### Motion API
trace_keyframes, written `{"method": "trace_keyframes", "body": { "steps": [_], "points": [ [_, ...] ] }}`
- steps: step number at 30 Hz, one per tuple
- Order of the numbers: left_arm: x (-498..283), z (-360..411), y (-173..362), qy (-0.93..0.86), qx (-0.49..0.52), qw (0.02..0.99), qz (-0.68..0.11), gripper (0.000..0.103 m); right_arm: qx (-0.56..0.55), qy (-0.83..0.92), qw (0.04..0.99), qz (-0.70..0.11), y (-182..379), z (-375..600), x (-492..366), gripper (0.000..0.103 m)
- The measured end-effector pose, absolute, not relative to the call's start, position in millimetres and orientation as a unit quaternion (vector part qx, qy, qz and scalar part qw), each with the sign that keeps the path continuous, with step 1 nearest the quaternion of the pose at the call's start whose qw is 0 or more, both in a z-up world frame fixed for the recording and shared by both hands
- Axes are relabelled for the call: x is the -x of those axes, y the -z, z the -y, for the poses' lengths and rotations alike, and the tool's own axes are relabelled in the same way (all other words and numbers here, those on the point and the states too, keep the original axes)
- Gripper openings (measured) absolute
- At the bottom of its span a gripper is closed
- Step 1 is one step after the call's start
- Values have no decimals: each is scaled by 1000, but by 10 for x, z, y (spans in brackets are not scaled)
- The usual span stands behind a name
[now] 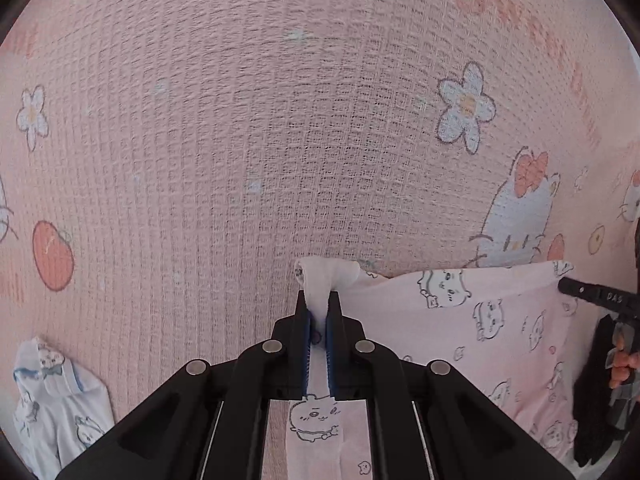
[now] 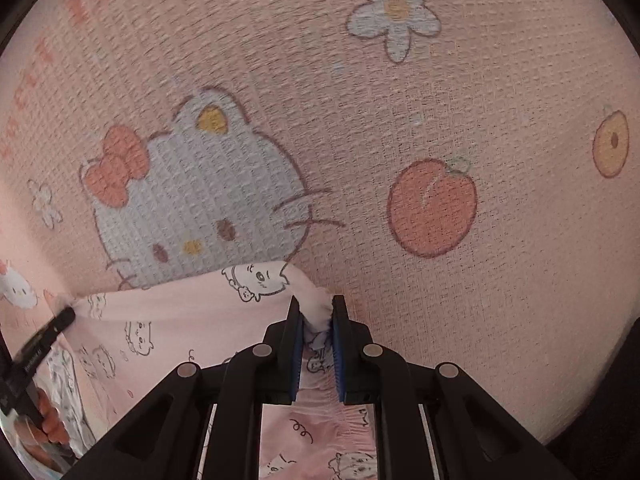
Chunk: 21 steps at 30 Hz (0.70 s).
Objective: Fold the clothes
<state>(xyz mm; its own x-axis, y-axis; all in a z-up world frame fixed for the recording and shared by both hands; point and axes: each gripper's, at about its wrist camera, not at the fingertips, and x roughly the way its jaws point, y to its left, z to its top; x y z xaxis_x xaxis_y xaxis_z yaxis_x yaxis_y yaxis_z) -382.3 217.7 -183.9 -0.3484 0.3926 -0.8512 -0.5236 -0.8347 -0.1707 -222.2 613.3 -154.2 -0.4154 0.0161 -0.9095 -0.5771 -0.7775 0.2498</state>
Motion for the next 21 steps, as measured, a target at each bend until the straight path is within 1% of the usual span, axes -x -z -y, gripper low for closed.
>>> {"method": "trace_keyframes", "body": {
  "steps": [2, 6, 9, 10, 11, 12, 13, 14, 15, 16, 17, 18, 21],
  "points": [
    [3860, -2455, 2004, -816, 503, 278, -63, 5, 509, -790, 189, -284, 1584, -6204, 2220, 11],
    [3883, -2545, 2100, -815, 503, 280, -69, 5, 523, -784, 189, -275, 1661, -6205, 2205, 11],
    [3878, -2720, 2195, -812, 501, 288, -79, 5, 526, -780, 188, -282, 1692, -6202, 2144, 13],
    [3891, -2909, 2287, -810, 503, 290, -77, 5, 530, -780, 187, -276, 1684, -6204, 2131, 15],
    [3918, -2961, 2315, -802, 515, 296, -62, 5, 534, -779, 185, -271, 1670, -6204, 2120, 21],
    [3961, -2942, 2318, -787, 533, 309, -35, 5, 534, -781, 180, -269, 1638, -6194, 2115, 34],
    [4004, -2882, 2322, -774, 549, 316, 3, 5, 533, -784, 174, -268, 1599, -6185, 2105, 41],
    [4047, -2823, 2325, -759, 564, 322, 42, 6, 526, -790, 167, -267, 1542, -6177, 2084, 51],
    [4090, -2763, 2328, -743, 578, 328, 79, 6, 521, -795, 167, -263, 1484, -6169, 2078, 53],
    [4111, -2706, 2319, -739, 582, 322, 106, 6, 519, -799, 167, -254, 1427, -6151, 2051, 54],
    [4120, -2668, 2302, -739, 584, 315, 119, 8, 517, -803, 168, -245, 1370, -6132, 2024, 56],
    [4110, -2657, 2276, -741, 581, 314, 119, 9, 515, -807, 168, -236, 1316, -6113, 1996, 59],
    [4047, -2639, 2172, -753, 570, 311, 106, 18, 512, -815, 161, -217, 1202, -6048, 1893, 60]
  ]
}}
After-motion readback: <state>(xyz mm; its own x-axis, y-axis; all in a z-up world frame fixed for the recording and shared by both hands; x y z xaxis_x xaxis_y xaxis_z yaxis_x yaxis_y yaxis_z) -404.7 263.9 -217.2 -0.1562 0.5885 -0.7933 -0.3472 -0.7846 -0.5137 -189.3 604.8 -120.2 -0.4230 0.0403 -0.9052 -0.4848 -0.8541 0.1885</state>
